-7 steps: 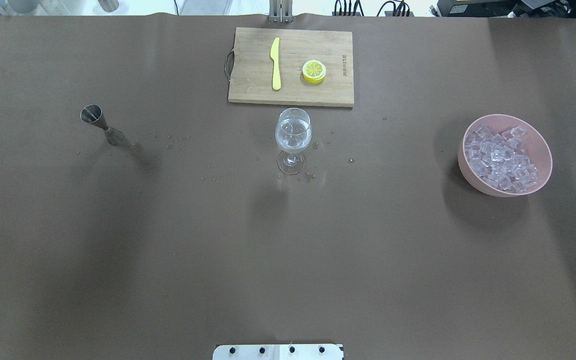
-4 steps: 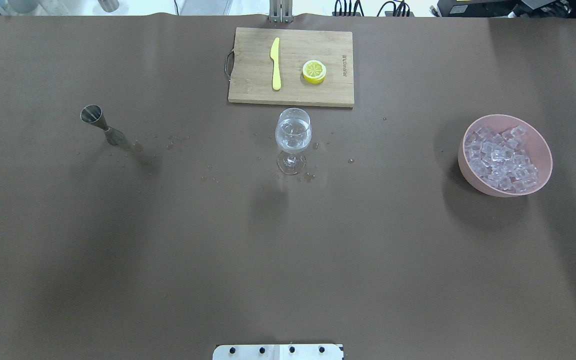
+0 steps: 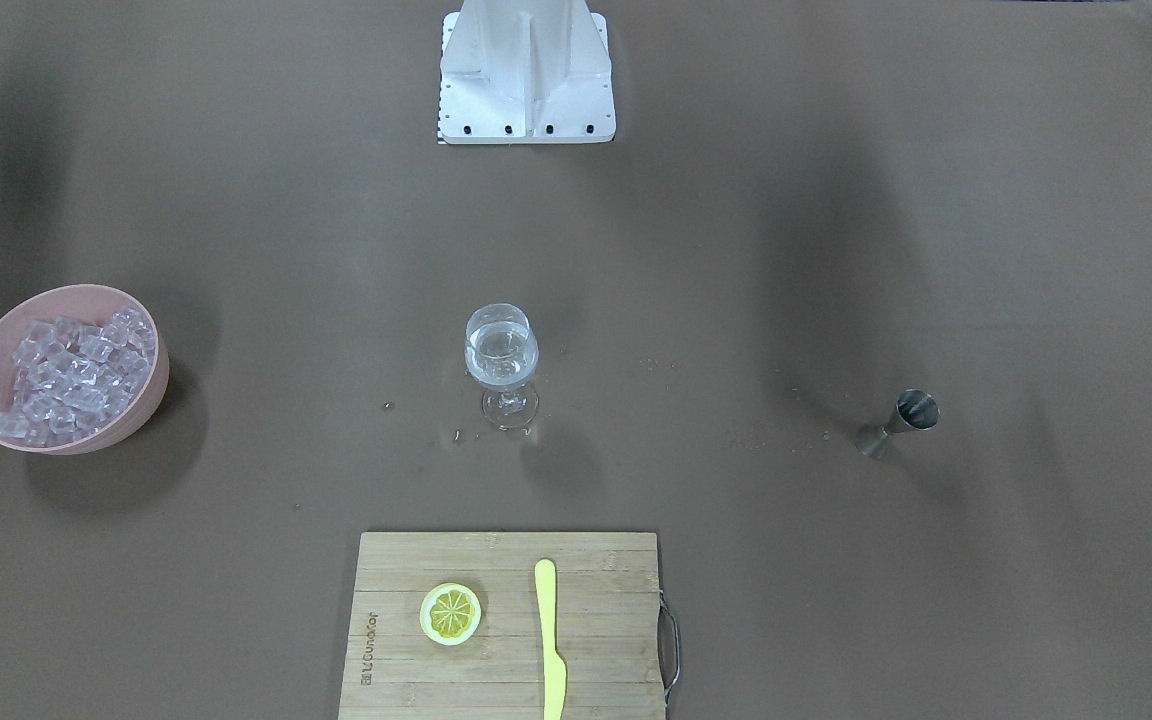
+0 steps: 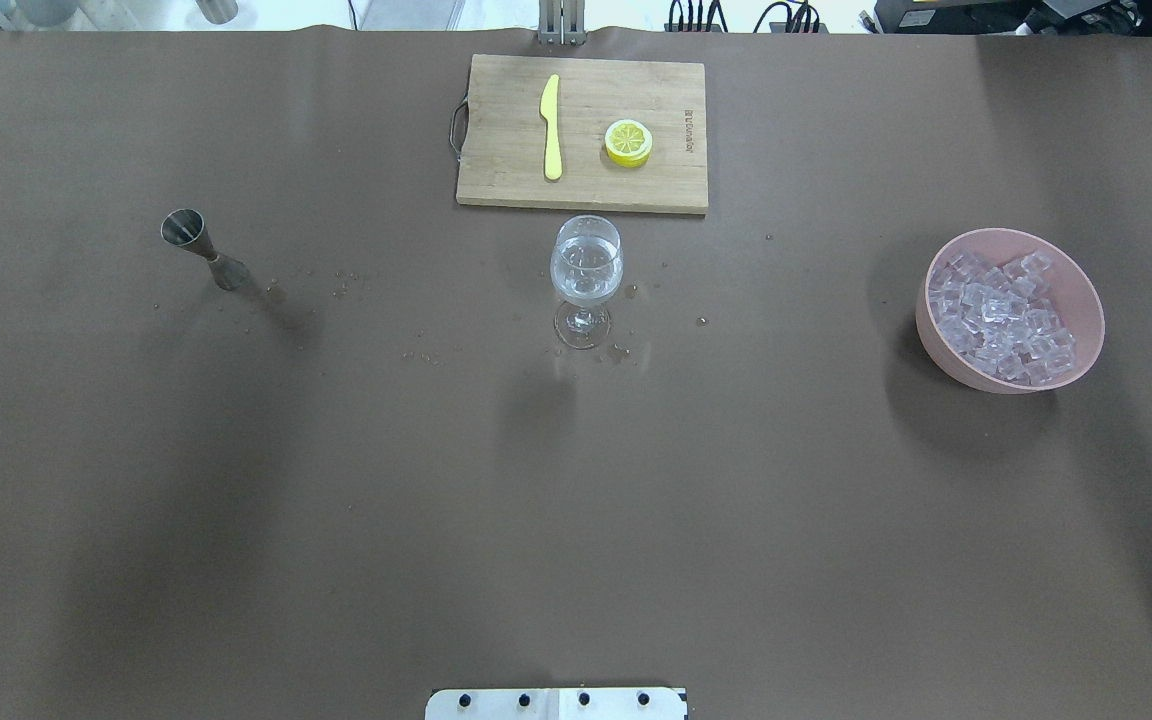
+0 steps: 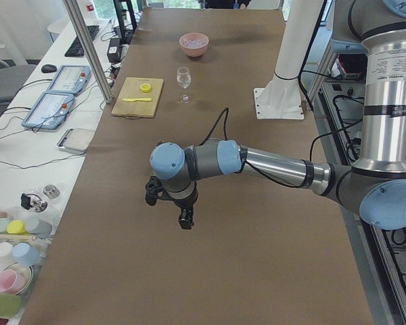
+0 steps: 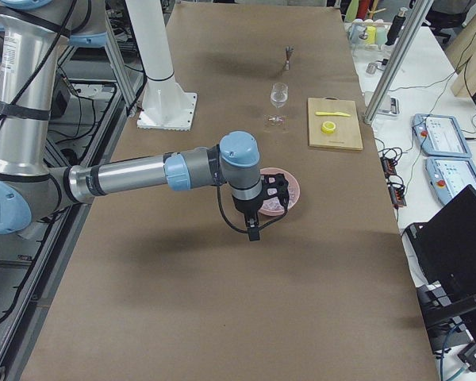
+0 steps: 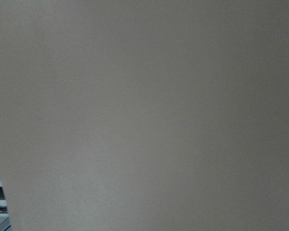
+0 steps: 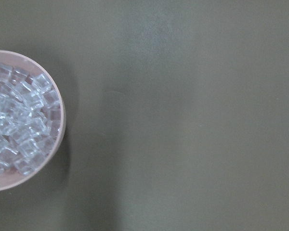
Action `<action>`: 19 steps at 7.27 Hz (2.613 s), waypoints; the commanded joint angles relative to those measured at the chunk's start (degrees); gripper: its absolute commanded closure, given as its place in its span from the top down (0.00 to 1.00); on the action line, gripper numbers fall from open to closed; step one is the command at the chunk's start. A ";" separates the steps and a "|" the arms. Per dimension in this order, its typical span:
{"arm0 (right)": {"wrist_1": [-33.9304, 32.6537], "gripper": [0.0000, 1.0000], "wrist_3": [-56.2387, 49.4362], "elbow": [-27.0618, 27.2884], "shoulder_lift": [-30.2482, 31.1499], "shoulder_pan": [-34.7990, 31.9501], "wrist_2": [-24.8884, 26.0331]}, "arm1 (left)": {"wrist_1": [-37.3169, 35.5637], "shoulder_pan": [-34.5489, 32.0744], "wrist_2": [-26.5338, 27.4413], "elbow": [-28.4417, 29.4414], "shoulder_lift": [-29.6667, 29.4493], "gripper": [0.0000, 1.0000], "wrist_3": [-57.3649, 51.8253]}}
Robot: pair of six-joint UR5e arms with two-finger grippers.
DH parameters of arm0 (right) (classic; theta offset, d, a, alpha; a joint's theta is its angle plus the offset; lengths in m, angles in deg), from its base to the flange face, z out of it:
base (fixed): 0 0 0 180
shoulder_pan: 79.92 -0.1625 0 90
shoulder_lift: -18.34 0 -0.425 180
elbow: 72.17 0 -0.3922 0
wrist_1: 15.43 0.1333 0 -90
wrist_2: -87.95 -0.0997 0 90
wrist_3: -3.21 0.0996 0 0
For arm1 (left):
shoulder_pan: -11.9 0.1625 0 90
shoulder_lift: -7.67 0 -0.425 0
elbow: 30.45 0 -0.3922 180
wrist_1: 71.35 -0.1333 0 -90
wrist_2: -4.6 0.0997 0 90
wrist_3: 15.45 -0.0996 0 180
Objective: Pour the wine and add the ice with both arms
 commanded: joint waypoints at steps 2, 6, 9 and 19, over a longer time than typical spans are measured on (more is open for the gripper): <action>0.11 1.00 23.29 2.90 -6.99 12.45 2.43 | 0.24 0.18 -0.68 -0.45 -0.09 0.98 0.35; 2.13 1.00 42.41 2.38 -12.46 27.59 15.17 | 2.26 0.18 -0.51 0.07 0.09 0.98 0.44; 9.65 1.00 44.37 -3.40 -13.18 30.07 15.37 | 2.35 0.18 -0.60 0.07 0.44 0.98 0.44; 14.88 0.56 42.01 -11.34 -15.55 37.11 25.04 | 2.44 0.18 -0.77 0.60 0.70 0.98 0.17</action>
